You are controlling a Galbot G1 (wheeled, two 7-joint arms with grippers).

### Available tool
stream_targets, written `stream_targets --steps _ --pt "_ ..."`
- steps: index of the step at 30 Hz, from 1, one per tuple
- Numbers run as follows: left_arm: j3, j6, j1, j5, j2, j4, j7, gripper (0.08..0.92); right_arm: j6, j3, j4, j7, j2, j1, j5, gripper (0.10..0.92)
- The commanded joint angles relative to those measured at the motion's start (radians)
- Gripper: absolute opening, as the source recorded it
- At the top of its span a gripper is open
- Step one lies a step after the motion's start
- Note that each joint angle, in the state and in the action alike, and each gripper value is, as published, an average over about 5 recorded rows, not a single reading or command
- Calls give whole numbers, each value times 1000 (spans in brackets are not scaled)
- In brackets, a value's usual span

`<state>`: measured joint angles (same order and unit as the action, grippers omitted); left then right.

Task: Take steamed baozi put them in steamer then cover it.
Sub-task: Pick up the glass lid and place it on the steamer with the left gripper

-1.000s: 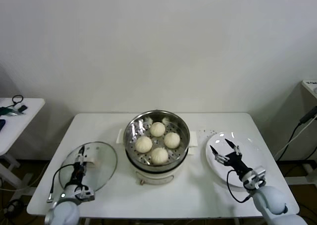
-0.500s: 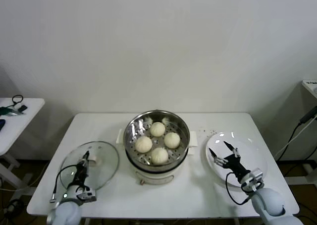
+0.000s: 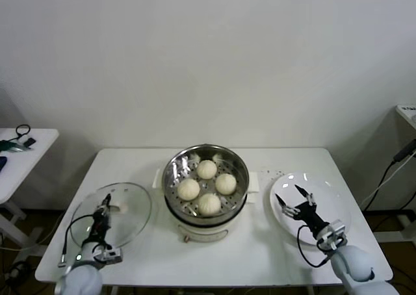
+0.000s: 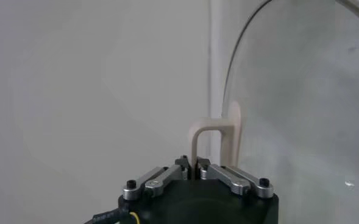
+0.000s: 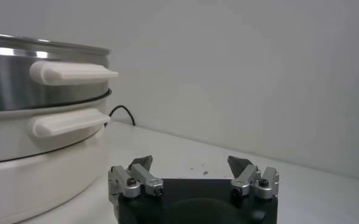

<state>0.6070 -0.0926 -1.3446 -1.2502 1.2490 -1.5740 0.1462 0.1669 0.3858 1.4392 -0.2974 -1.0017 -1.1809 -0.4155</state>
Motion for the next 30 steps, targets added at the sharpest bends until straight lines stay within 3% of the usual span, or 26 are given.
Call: stream_targets --steps 1,10,18,30 --pt "27 -125 -145 17 -8 -268 -1 150 1 1 -9 0 6 13 4 823" --pt "40 -292 -239 -5 -38 -470 14 150 -5 -5 -21 2 28 27 21 823" --pt "-15 -440 -240 1 -113 -609 -62 150 -20 -34 -30 8 36 49 35 823" --pt "-296 -646 1 94 -352 -637 -162 150 -30 -45 -30 39 21 76 35 823"
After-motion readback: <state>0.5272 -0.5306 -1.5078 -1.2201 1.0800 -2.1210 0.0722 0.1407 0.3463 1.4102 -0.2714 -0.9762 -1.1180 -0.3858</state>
